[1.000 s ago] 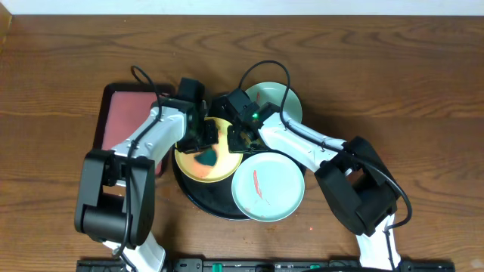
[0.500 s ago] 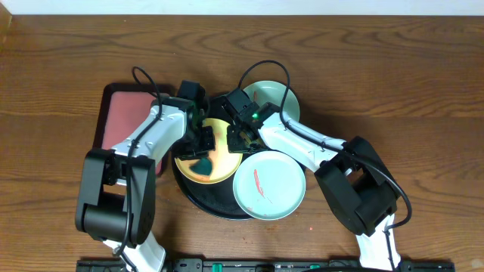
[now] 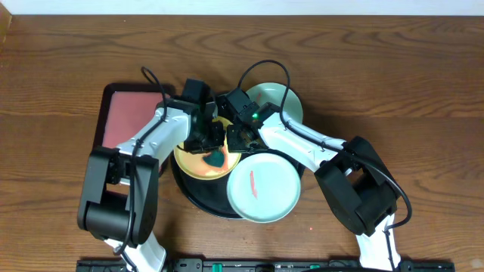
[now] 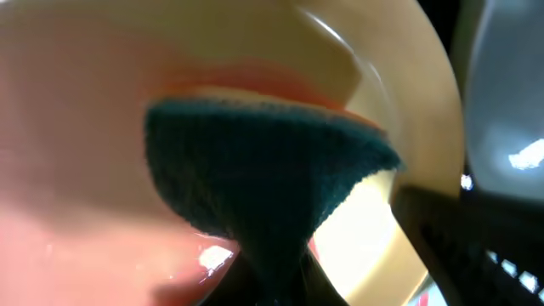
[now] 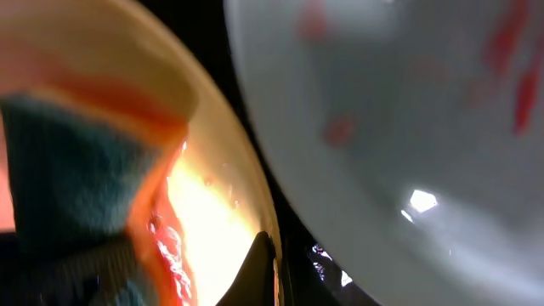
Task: Clean dirty plates on tray and stack at the side
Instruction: 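Scrub the yellow plate with the sponge while right gripper holds rim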
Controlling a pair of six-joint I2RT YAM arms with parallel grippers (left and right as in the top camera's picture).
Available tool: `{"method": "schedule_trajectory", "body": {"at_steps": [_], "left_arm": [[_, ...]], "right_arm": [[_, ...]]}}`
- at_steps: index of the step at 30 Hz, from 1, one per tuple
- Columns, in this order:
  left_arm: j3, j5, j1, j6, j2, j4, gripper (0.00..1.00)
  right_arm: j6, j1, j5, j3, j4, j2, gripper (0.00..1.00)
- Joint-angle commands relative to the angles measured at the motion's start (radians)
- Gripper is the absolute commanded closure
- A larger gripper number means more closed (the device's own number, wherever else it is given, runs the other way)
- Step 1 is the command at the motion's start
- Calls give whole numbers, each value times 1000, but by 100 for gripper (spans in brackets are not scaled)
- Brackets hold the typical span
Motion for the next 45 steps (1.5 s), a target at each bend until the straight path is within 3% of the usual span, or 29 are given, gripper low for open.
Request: {"method": "schedule_trajectory", "body": {"at_steps": [1, 5, 10, 15, 21, 24, 29, 33, 38, 45], "left_arm": [[-5, -358, 6, -5, 25, 40, 93], [-5, -546, 6, -71, 25, -6, 92], [-5, -517, 2, -77, 25, -68, 93], [-5, -288, 2, -71, 25, -144, 93], [-5, 175, 2, 51, 25, -165, 93], [-5, 266, 2, 51, 25, -146, 93], [-5, 280, 2, 46, 25, -68, 93], [-5, 186, 2, 45, 25, 17, 92], [-5, -150, 2, -55, 25, 57, 92], [65, -393, 2, -74, 1, -27, 93]], "right_arm": [[-6, -1, 16, 5, -2, 35, 99], [-6, -1, 16, 5, 0, 35, 99], [-6, -1, 16, 5, -1, 35, 99], [-6, -1, 16, 5, -2, 35, 99], [-6, -1, 16, 5, -2, 35, 99], [-6, -1, 16, 5, -2, 35, 99], [-5, -1, 16, 5, -2, 35, 99], [-5, -1, 16, 5, -2, 35, 99], [-5, -1, 16, 5, -3, 35, 99], [-6, -1, 16, 5, -6, 35, 99]]}}
